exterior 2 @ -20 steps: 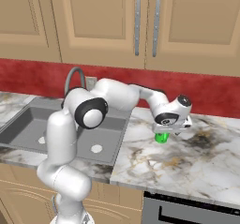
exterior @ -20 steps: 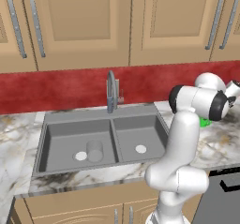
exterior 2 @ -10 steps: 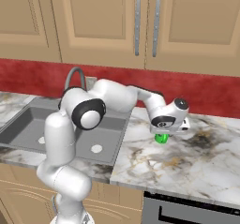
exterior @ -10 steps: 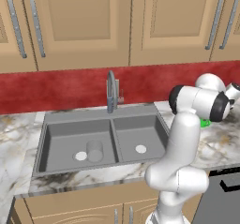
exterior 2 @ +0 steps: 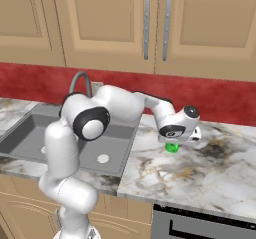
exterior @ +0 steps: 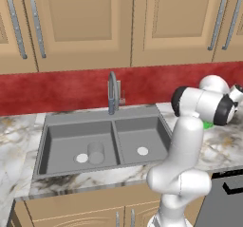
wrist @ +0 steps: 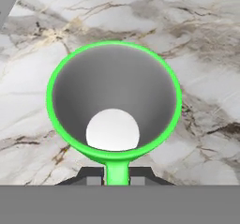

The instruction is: Place the glass cup in the left basin and the mug in the right basin of the sink.

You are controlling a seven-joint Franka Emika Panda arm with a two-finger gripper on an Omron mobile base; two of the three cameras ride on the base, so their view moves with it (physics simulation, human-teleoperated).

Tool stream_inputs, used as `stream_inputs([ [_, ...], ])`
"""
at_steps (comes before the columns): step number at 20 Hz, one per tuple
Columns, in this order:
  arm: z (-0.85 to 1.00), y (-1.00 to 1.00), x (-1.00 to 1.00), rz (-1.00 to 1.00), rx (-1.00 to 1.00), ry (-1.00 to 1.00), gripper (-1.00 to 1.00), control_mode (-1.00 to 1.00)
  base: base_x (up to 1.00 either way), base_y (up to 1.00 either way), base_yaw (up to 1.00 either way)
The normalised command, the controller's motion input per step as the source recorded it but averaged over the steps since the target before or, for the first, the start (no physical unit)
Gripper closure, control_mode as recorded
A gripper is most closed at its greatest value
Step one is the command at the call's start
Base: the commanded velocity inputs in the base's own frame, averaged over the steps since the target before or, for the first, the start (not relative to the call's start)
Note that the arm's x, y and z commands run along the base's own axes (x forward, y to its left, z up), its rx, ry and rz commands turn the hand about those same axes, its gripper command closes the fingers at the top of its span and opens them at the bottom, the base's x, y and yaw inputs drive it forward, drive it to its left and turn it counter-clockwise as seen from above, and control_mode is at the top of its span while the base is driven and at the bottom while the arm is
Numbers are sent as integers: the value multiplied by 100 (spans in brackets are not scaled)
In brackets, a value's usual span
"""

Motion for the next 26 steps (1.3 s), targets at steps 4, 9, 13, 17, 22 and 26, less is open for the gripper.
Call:
stream_inputs([
  [4, 23, 15, -33, 0, 0, -2, 100, -100, 0, 0, 0],
  [9, 29, 18, -38, 0, 0, -2, 100, -100, 0, 0, 0],
  [13, 33, 32, -31, 0, 0, 0, 100, -100, 0, 0, 0],
  [17, 33, 40, -30, 0, 0, -6, 100, -100, 0, 0, 0],
  [22, 25, 46, -26, 0, -4, -7, 100, -100, 0, 0, 0],
  [26, 20, 47, -34, 0, -5, -9, 100, -100, 0, 0, 0],
])
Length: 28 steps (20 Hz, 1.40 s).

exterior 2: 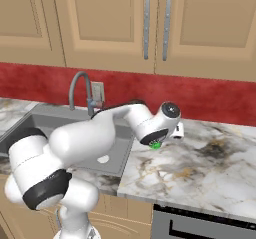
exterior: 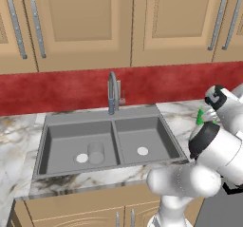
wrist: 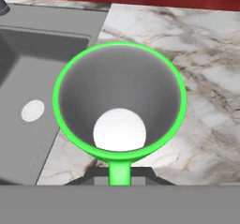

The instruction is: Place the glass cup in the left basin and the mug in the right basin of the sink.

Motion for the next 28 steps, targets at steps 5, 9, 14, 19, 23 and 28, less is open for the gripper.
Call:
stream_inputs([
  [5, 17, 52, -33, 0, -10, -10, 100, -100, 0, 0, 0],
  [9, 23, 51, -19, 0, -12, -2, 100, -100, 0, 0, 0],
  [14, 30, 48, -7, 0, -10, 2, 100, -100, 0, 0, 0],
  [19, 25, 44, -8, 0, -7, 8, 100, -100, 0, 0, 0],
  [23, 8, 37, 0, 0, 0, 20, 100, -100, 0, 0, 0],
  [28, 0, 37, 0, 0, 0, 17, 100, -100, 0, 0, 0],
])
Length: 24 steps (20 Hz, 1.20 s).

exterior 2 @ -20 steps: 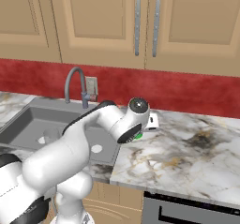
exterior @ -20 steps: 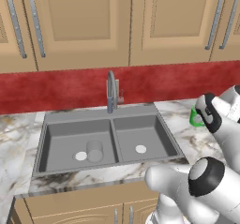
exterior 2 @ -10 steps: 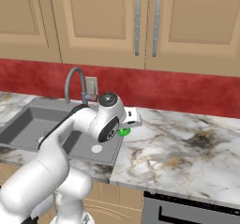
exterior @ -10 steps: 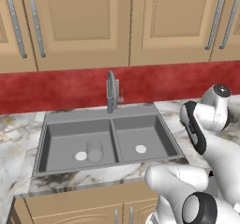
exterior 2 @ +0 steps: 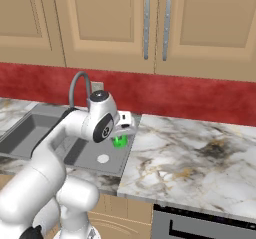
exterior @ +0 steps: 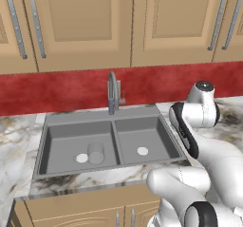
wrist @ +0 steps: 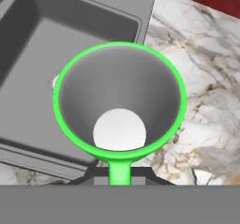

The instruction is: Place the glass cup in the left basin and the mug in the right basin of the sink.

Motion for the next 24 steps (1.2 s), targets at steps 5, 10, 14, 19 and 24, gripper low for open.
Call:
stream_inputs([
  [5, 0, 34, 1, 0, 3, 3, 100, -100, 0, 0, 0],
  [10, -4, 25, 0, 0, 7, -4, 100, -100, 0, 0, 0],
  [14, -14, 30, 0, 0, 6, -8, 100, -100, 0, 0, 0],
  [19, -23, 25, 8, 0, 4, -1, 100, -100, 0, 0, 0],
  [24, -30, 24, 18, 0, 0, 1, 100, -100, 0, 0, 0],
])
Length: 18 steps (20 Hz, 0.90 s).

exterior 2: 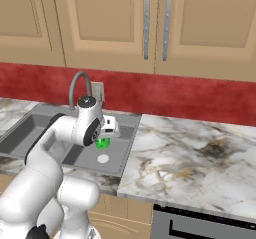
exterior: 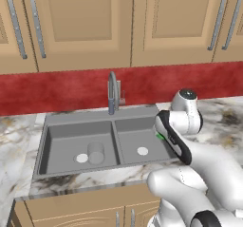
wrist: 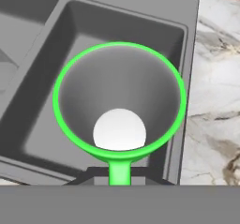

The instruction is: Place the glass cup in the left basin and the mug in the right basin of the sink.

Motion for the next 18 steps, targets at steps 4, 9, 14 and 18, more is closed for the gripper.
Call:
stream_inputs([
  [4, -36, 12, 28, 0, 0, 6, 100, -100, 0, 0, 0],
  [9, -36, 0, 32, 0, 0, 13, 100, -100, 0, 0, 0],
  [14, -36, -1, 31, 0, 3, 20, 100, -100, 0, 0, 0],
  [18, -36, 0, 26, 0, 6, 19, 100, -100, 0, 0, 0],
])
